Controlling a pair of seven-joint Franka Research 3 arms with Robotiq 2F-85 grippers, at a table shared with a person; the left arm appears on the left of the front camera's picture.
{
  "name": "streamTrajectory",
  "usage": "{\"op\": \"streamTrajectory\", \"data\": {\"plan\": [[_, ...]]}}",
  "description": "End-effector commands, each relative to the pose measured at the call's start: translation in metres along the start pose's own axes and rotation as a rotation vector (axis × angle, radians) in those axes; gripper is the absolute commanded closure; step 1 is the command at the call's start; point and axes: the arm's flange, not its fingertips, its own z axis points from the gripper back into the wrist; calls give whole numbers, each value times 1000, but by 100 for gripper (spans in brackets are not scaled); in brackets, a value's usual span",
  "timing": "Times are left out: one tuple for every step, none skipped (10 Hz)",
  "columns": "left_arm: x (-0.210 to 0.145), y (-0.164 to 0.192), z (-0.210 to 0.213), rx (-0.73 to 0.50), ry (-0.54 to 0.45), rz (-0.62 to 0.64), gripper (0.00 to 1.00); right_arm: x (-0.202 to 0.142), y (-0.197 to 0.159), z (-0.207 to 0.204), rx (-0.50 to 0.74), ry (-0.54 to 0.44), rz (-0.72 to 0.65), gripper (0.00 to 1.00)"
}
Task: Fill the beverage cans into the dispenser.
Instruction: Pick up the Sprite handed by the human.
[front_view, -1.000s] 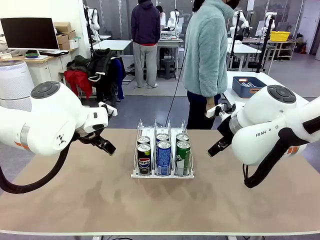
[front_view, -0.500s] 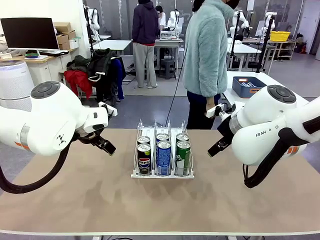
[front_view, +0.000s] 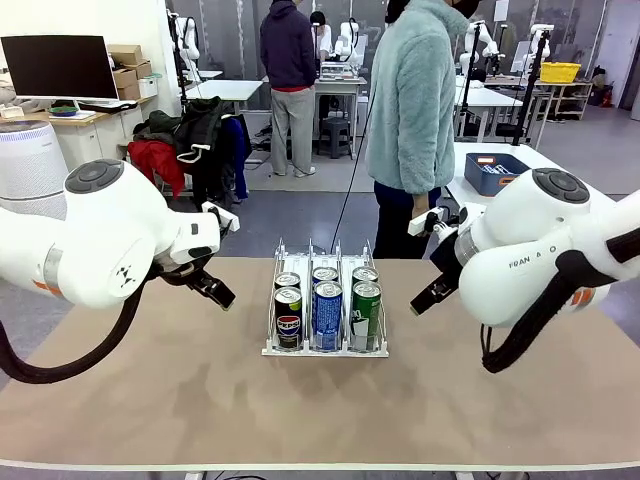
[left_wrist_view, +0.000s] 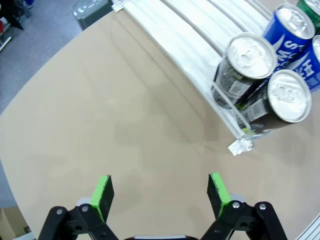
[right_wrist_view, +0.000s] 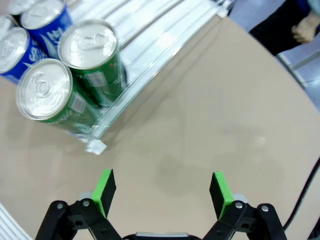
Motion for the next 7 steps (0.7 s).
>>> {"op": "streamTrajectory", "data": {"plan": [[18,22,28,-108,16,-76,0,13,-24,35,128,34,-20,0],[25,36,44,-178,18,-74,0,20,-34,51,181,41,-53,0],[32,45,62,-234,14,-79,0,27,-40,71,225,58,-45,0],[41,48,87,-305,5,-143,0,36,-43,94,272,89,-16,0],[53,53,121,-403,-23,-233,0,48,-48,121,327,107,16,0],[63,62,150,-379,-37,-255,0,60,-53,146,357,119,31,0],[69,66,177,-397,-41,-287,0,67,-61,170,402,108,41,0]]}}
